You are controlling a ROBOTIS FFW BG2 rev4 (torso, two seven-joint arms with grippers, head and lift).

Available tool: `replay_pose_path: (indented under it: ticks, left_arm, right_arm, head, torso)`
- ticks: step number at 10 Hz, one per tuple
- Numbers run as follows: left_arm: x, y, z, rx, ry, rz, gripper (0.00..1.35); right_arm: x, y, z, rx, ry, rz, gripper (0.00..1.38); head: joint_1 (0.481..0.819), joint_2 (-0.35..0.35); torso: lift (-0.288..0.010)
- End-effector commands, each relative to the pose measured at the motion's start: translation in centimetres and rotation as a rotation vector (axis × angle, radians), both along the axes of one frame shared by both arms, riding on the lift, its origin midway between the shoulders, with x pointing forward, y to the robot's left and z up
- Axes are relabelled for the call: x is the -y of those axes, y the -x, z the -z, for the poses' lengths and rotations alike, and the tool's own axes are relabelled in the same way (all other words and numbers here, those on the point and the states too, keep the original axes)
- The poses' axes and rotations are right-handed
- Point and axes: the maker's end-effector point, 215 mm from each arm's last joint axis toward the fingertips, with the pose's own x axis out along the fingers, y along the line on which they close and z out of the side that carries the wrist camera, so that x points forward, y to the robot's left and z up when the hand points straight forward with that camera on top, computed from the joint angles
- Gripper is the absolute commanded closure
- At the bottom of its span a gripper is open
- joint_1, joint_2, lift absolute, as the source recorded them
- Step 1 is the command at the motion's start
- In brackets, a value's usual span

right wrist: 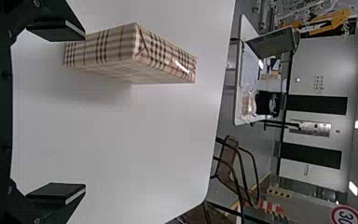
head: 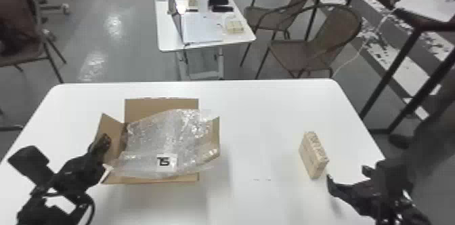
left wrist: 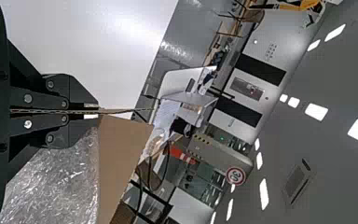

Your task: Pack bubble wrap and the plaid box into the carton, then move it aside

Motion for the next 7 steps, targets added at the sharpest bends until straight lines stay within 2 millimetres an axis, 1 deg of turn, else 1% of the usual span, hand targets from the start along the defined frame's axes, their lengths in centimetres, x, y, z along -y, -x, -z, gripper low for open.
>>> replay_pose_path:
  ticks: [1, 2, 3, 5, 6, 7]
  left_arm:
    - [0.0, 0.0, 0.1, -0.001, 0.001, -0.001, 1.21]
    - [0.0, 0.0, 0.1, -0.001, 0.001, -0.001, 1.21]
    - [0.0, 0.0, 0.2, -0.002, 0.004, -0.001, 1.21]
    - [0.2, 0.1, 0.3, -0.004, 0.005, 0.001, 1.21]
    - [0.1, 0.1, 0.3, -0.005, 0.005, 0.0, 1.21]
    - [0.1, 0.2, 0.6, -0.01, 0.005, -0.001, 1.21]
  right_arm:
    - [-4.0, -0.8, 1.0, -0.026, -0.038, -0.056, 0.15]
    - [-5.2, -1.4, 1.3, -0.03, -0.043, -0.073, 0.15]
    - [-5.4, -2.1, 1.4, -0.029, -0.039, -0.076, 0.15]
    - [-5.1, -3.5, 0.8, -0.013, -0.008, -0.068, 0.15]
    - [-5.0, -4.0, 1.1, -0.015, -0.008, -0.057, 0.15]
    - [-5.6, -4.6, 1.7, -0.025, -0.012, -0.066, 0.15]
  head:
    - [0.695, -0.008]
    - [0.695, 0.023]
    - [0.695, 0.045]
    - [0.695, 0.057]
    - [0.695, 0.055]
    - [0.695, 0.051]
  torso:
    - [-0.027]
    - [-0.027]
    - [-0.027]
    - [-0.027]
    - [-0.027]
    - [-0.027]
